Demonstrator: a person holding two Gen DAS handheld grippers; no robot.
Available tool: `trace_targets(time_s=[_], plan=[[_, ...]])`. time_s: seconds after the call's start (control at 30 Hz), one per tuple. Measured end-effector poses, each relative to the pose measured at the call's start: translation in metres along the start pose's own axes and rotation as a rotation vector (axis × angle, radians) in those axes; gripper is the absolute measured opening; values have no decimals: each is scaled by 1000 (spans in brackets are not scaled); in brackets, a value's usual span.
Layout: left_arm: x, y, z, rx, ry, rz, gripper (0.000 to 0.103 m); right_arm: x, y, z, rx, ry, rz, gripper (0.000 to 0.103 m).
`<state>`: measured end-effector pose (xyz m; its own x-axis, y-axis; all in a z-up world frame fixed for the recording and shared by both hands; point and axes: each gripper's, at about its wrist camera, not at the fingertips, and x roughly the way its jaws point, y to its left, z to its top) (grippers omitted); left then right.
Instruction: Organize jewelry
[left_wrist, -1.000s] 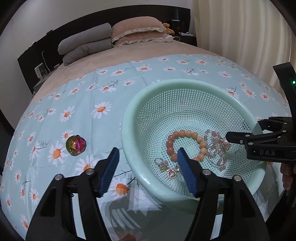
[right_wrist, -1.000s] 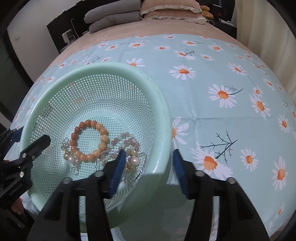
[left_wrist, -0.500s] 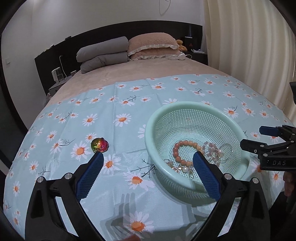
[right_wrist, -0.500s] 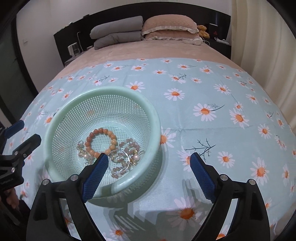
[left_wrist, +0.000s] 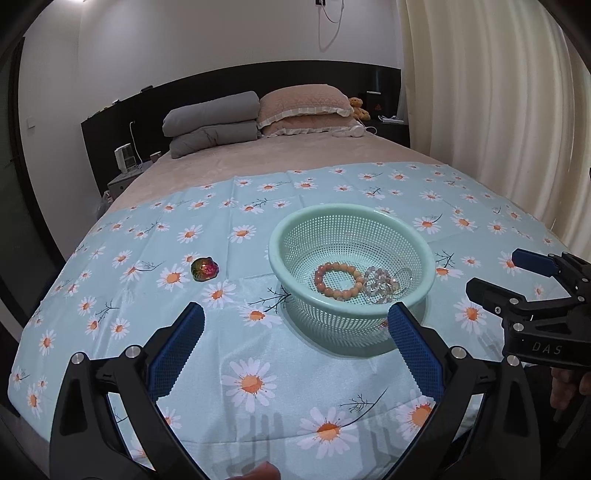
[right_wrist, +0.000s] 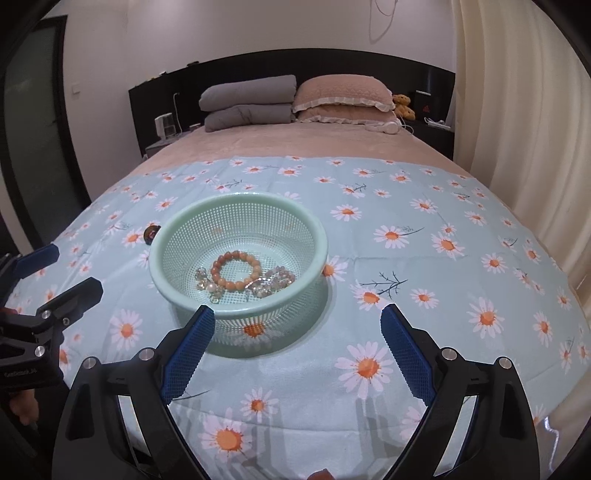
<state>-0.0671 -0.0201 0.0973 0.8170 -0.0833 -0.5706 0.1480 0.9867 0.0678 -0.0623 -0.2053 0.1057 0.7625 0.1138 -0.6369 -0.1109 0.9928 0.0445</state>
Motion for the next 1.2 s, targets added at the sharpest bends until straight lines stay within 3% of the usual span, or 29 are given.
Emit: trace_targets(time_s=[0.63, 1.2], plan=[[-16, 2, -13, -73, -6, -8, 97, -17, 5, -16, -24, 7, -36, 87], [-9, -3, -17, -56, 6, 11, 97, -11, 3, -18, -15, 15, -40, 88]])
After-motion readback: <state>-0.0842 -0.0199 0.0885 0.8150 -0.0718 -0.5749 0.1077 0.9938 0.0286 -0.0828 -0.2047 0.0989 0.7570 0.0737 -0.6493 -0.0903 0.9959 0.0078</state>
